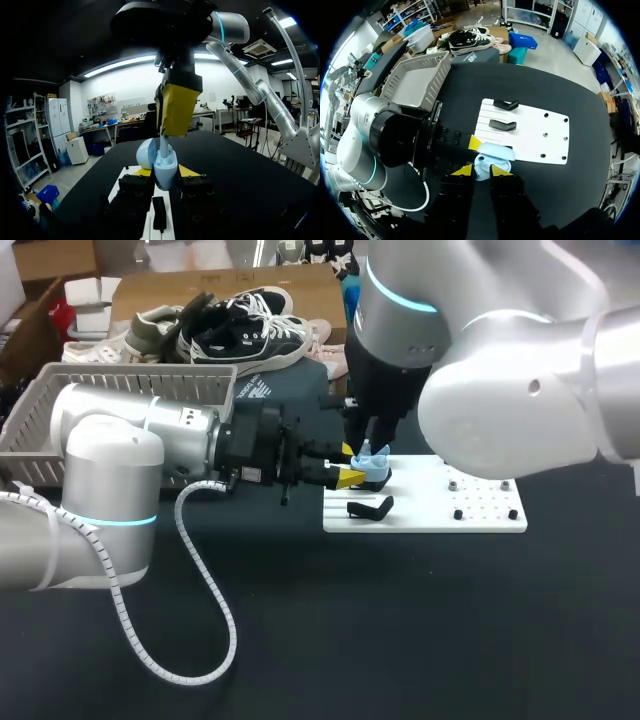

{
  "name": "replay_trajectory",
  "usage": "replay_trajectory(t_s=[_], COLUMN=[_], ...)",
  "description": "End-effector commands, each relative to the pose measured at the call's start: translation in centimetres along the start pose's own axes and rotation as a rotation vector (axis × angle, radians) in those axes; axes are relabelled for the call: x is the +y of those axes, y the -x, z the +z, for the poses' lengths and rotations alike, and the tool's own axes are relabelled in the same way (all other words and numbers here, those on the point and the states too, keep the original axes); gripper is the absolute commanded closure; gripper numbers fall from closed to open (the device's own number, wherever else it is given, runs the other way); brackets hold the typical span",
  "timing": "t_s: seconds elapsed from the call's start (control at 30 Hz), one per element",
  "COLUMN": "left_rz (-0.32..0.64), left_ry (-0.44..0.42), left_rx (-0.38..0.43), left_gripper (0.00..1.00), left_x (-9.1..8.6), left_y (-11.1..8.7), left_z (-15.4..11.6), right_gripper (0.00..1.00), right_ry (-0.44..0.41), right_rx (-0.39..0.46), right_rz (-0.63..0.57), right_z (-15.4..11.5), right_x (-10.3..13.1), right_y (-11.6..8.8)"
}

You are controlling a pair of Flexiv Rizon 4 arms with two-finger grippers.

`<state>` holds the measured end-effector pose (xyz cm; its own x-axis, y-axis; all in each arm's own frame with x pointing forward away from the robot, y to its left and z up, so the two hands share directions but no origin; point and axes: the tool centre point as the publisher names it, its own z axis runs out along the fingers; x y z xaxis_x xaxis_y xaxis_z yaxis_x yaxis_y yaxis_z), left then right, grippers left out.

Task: Pick up each earbud case from the left stands, insert the matching earbuds, close the lid, and place the case in the box.

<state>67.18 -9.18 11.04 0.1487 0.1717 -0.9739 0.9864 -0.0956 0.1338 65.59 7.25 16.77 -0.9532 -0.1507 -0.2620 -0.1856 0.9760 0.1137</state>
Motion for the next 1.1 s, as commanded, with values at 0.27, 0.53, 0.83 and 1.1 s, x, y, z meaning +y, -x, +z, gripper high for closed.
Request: replay_trajectory(t_s=[0.27,0.53,0.83,1.1], left_rz=[0.001,0.001,0.001,0.001], left_ry=[0.003,0.003,0.003,0.003], left_rx=[-0.002,-0.002,-0.002,-0.002], left_gripper=[1.0,1.0,1.0,1.0], left_x=[-0.1,-0.1,-0.1,-0.1], left_y=[0.0,0.0,0.0,0.0], left_z=[0.0,0.0,0.0,0.0], right_gripper=[1.0,1.0,1.0,1.0], right_ry=[-0.006,-0.009,-0.013,-0.019], right_rx=[-0.014,-0.017,-0.011,-0.003], right_rz=[0.01,0.021,0.023,0.027], right_z=[0.7,1.0,1.2,1.4], right_x=[0.2,0.1,0.2,0.3], right_y=[0.1,0.2,0.2,0.2])
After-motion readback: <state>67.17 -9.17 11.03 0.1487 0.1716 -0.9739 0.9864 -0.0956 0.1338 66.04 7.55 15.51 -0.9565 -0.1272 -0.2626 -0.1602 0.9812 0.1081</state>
